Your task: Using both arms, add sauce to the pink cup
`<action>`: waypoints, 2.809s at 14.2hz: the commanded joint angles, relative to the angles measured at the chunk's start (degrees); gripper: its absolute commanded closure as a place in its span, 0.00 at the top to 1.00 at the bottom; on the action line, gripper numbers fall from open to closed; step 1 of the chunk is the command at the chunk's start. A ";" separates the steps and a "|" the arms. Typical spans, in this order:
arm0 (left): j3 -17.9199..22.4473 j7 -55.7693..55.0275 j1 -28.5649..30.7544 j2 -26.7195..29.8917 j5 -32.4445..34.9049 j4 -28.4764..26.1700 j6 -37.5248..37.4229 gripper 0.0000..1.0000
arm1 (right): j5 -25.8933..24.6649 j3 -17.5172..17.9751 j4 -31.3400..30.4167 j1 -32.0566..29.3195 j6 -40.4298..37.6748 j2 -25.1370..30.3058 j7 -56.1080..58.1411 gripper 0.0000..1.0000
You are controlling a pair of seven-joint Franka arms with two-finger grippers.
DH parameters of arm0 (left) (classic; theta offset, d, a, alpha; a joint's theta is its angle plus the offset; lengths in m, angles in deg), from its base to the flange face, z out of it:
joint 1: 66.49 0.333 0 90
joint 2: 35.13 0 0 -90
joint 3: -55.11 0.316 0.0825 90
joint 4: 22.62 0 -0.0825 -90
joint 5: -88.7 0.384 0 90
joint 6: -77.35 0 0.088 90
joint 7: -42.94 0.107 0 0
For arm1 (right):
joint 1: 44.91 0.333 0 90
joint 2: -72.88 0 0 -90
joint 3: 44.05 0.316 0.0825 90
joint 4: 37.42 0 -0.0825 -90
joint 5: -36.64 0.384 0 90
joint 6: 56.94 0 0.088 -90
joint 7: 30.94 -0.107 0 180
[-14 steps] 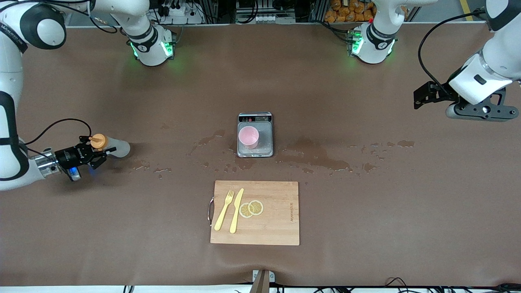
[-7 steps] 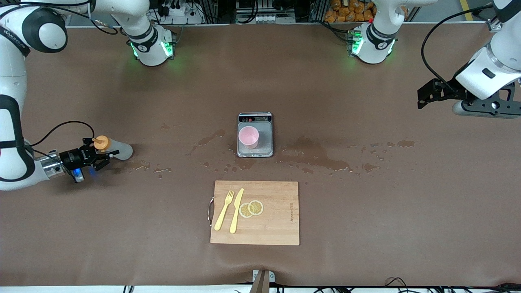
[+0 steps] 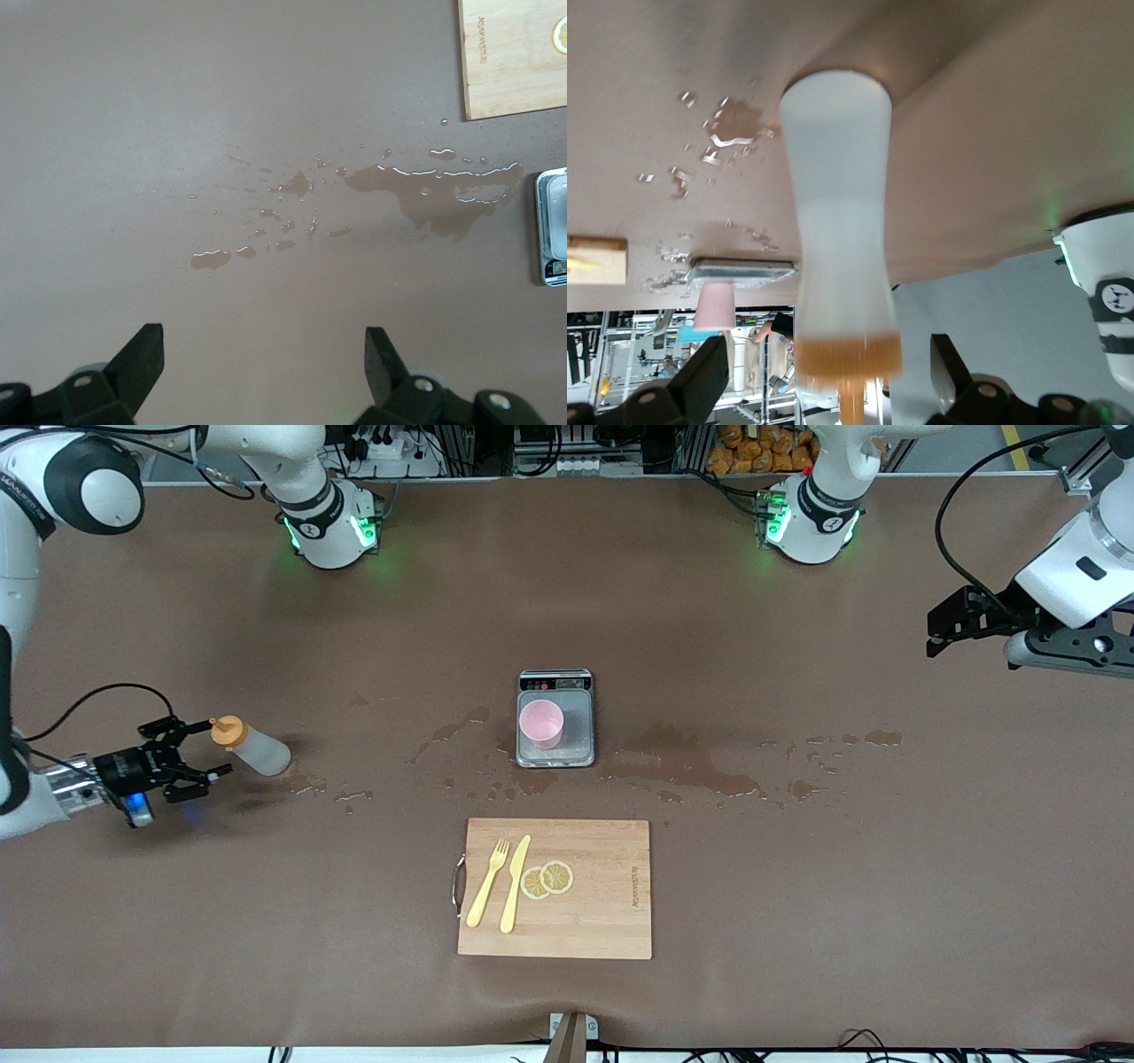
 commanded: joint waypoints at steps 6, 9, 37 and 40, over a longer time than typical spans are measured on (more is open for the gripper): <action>-0.80 -0.70 0.18 -0.07 -0.28 2.71 -1.24 1.00 | -1.06 1.27 7.82 2.17 -4.14 5.50 -0.37 1.00; -0.89 -3.44 -0.26 0.10 -0.28 2.71 -1.51 1.00 | -6.59 1.19 10.29 8.57 -5.02 10.41 -0.54 1.00; -0.89 -3.35 -0.17 0.19 -0.28 2.71 -3.79 1.00 | -23.66 0.75 -32.97 25.38 30.92 57.03 29.87 1.00; -0.80 -3.09 0.09 0.11 -0.28 2.71 -3.97 1.00 | -26.72 1.01 -25.32 26.17 29.53 51.75 29.78 1.00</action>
